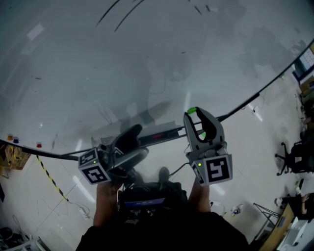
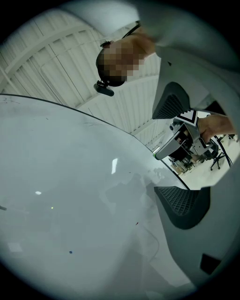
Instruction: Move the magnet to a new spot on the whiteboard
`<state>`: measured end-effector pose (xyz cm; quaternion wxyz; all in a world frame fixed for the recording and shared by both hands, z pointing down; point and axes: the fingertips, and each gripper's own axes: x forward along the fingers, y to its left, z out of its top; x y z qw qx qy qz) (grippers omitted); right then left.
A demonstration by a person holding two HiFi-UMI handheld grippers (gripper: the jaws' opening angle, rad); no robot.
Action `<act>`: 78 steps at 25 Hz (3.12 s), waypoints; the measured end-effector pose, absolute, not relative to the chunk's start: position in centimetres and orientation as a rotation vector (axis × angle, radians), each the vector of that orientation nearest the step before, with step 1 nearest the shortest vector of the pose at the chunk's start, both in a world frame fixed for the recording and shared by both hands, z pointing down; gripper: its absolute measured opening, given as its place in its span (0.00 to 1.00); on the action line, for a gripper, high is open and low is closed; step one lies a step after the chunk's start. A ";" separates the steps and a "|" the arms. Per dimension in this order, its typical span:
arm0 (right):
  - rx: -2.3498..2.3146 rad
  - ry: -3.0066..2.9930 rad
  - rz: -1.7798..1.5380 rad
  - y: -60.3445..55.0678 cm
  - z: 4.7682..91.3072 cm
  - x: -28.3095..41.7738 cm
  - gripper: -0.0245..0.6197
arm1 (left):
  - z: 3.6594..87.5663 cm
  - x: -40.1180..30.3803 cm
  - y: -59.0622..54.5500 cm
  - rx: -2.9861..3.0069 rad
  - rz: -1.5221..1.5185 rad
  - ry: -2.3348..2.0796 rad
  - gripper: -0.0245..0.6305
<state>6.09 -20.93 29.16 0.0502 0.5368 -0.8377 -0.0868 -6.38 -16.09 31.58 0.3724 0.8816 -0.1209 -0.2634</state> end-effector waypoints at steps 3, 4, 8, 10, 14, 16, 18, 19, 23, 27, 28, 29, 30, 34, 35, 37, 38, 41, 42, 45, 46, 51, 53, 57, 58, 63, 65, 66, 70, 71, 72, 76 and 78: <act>1.621 -2.569 -0.267 -20.2 28.8 6.3 0.27 | 31.7 -6.1 -15.9 2.256 -0.675 -0.306 0.71; 1.615 -2.573 -0.267 -20.0 28.7 6.3 0.27 | 31.8 -6.1 -15.9 2.255 -0.675 -0.307 0.71; 1.610 -2.576 -0.287 -19.6 28.4 6.5 0.27 | 32.1 -6.0 -15.8 2.247 -0.674 -0.320 0.71; 1.603 -2.565 -0.295 -19.8 28.7 6.6 0.27 | 32.0 -5.8 -15.6 2.251 -0.675 -0.319 0.71; 1.590 -2.521 -0.301 -20.6 29.8 6.1 0.27 | 31.7 -5.7 -15.3 2.255 -0.679 -0.329 0.71; 1.591 -2.506 -0.288 -21.1 30.4 5.9 0.27 | 31.7 -5.8 -15.1 2.256 -0.683 -0.339 0.71; 1.596 -2.503 -0.267 -21.6 30.8 5.8 0.27 | 31.7 -6.0 -15.0 2.256 -0.689 -0.352 0.71; 1.599 -2.503 -0.259 -21.8 31.0 5.8 0.27 | 31.7 -6.1 -14.9 2.258 -0.691 -0.358 0.71; 1.606 -2.504 -0.254 -22.4 31.4 5.8 0.27 | 31.7 -6.6 -14.6 2.263 -0.699 -0.389 0.71; 1.603 -2.500 -0.267 -23.1 31.5 5.3 0.27 | 31.4 -7.2 -14.4 2.270 -0.710 -0.417 0.71; 1.605 -2.496 -0.271 -23.3 31.6 5.2 0.27 | 31.3 -7.3 -14.4 2.271 -0.713 -0.421 0.71; 1.606 -2.492 -0.273 -23.5 31.7 5.2 0.27 | 31.3 -7.4 -14.3 2.272 -0.715 -0.425 0.71; 1.606 -2.487 -0.272 -23.7 31.9 5.1 0.27 | 31.3 -7.5 -14.3 2.273 -0.718 -0.430 0.71; 1.605 -2.478 -0.274 -24.6 32.4 4.6 0.27 | 31.1 -8.1 -14.2 2.279 -0.729 -0.455 0.71; 1.604 -2.478 -0.277 -24.7 32.4 4.4 0.27 | 31.1 -8.2 -14.2 2.280 -0.731 -0.461 0.71; 1.598 -2.478 -0.288 -24.8 32.4 4.1 0.27 | 31.0 -8.4 -14.2 2.280 -0.734 -0.471 0.71; 1.596 -2.480 -0.294 -24.8 32.3 4.0 0.27 | 31.0 -8.5 -14.2 2.281 -0.735 -0.474 0.71; 1.597 -2.484 -0.300 -24.8 32.1 3.9 0.27 | 31.0 -8.6 -14.3 2.289 -0.738 -0.489 0.71; 1.596 -2.483 -0.300 -24.8 32.1 3.9 0.27 | 31.0 -8.7 -14.3 2.297 -0.737 -0.497 0.71; 1.594 -2.479 -0.299 -24.8 32.1 4.0 0.27 | 30.7 -8.5 -14.1 2.329 -0.726 -0.506 0.71; 1.595 -2.478 -0.298 -24.9 32.2 4.1 0.27 | 30.6 -8.4 -14.1 2.336 -0.724 -0.505 0.71; 1.601 -2.465 -0.292 -25.2 32.4 4.3 0.27 | 30.8 -8.3 -14.3 2.327 -0.726 -0.499 0.71; 1.606 -2.459 -0.290 -25.2 32.5 4.3 0.27 | 30.9 -8.2 -14.3 2.328 -0.717 -0.497 0.71; 1.615 -2.448 -0.307 -25.3 32.3 4.3 0.27 | 30.9 -8.1 -14.5 2.330 -0.713 -0.494 0.71; 1.617 -2.445 -0.308 -25.3 32.3 4.3 0.27 | 30.9 -8.2 -14.5 2.328 -0.715 -0.493 0.71; 1.623 -2.414 -0.325 -25.3 32.4 4.2 0.27 | 30.9 -8.1 -14.7 2.321 -0.720 -0.480 0.71; 1.629 -2.404 -0.334 -25.3 32.4 4.2 0.27 | 30.9 -8.1 -14.7 2.321 -0.718 -0.475 0.71; 1.634 -2.400 -0.337 -25.4 32.4 4.2 0.27 | 30.9 -8.0 -14.8 2.321 -0.717 -0.472 0.71; 1.631 -2.397 -0.328 -25.4 32.5 4.2 0.28 | 31.0 -7.8 -14.8 2.320 -0.710 -0.460 0.71; 1.629 -2.398 -0.325 -25.4 32.5 4.2 0.28 | 31.0 -7.7 -14.8 2.320 -0.710 -0.458 0.71; 1.627 -2.401 -0.325 -25.3 32.5 4.2 0.28 | 31.0 -7.7 -14.8 2.319 -0.709 -0.457 0.71; 1.640 -2.402 -0.325 -25.2 32.3 4.3 0.29 | 31.2 -7.7 -14.9 2.312 -0.707 -0.457 0.71; 1.646 -2.397 -0.328 -25.1 32.2 4.5 0.31 | 31.3 -7.8 -15.0 2.307 -0.708 -0.457 0.71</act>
